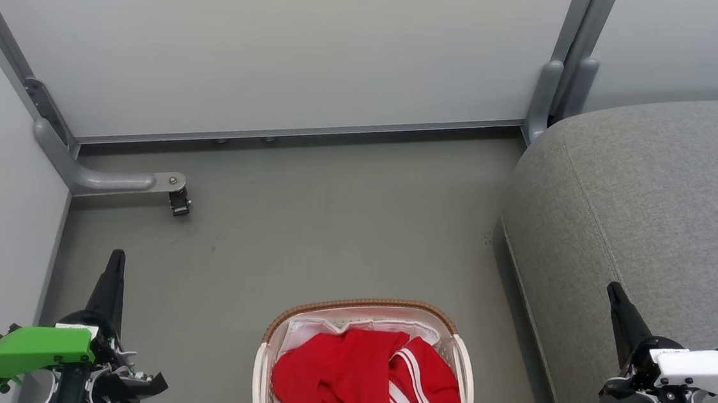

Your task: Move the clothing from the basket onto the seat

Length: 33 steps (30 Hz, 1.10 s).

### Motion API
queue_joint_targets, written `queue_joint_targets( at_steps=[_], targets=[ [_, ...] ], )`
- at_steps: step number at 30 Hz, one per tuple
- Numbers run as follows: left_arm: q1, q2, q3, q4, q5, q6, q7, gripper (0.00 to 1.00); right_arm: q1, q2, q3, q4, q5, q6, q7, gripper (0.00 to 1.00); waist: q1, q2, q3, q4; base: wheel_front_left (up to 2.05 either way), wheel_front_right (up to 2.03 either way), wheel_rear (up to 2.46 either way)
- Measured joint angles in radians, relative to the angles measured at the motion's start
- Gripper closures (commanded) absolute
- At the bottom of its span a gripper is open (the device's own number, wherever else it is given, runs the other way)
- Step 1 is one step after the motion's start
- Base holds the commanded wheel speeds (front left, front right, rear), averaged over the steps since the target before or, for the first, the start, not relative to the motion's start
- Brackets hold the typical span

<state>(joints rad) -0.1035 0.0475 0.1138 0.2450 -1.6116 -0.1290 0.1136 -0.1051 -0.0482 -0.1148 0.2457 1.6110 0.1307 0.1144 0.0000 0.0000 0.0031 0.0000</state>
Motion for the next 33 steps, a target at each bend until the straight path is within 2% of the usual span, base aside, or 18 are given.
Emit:
queue_joint_targets(
  at_steps=[33],
  targets=[
    [0.000, 0.000, 0.000, 0.000, 0.000, 0.000, 0.000, 1.00, 0.000, 0.000, 0.000, 0.000, 0.000, 0.000, 0.000, 1.00, 0.0000, 0.0000, 0.000, 0.000, 0.00, 0.00, 0.00]
  ],
)
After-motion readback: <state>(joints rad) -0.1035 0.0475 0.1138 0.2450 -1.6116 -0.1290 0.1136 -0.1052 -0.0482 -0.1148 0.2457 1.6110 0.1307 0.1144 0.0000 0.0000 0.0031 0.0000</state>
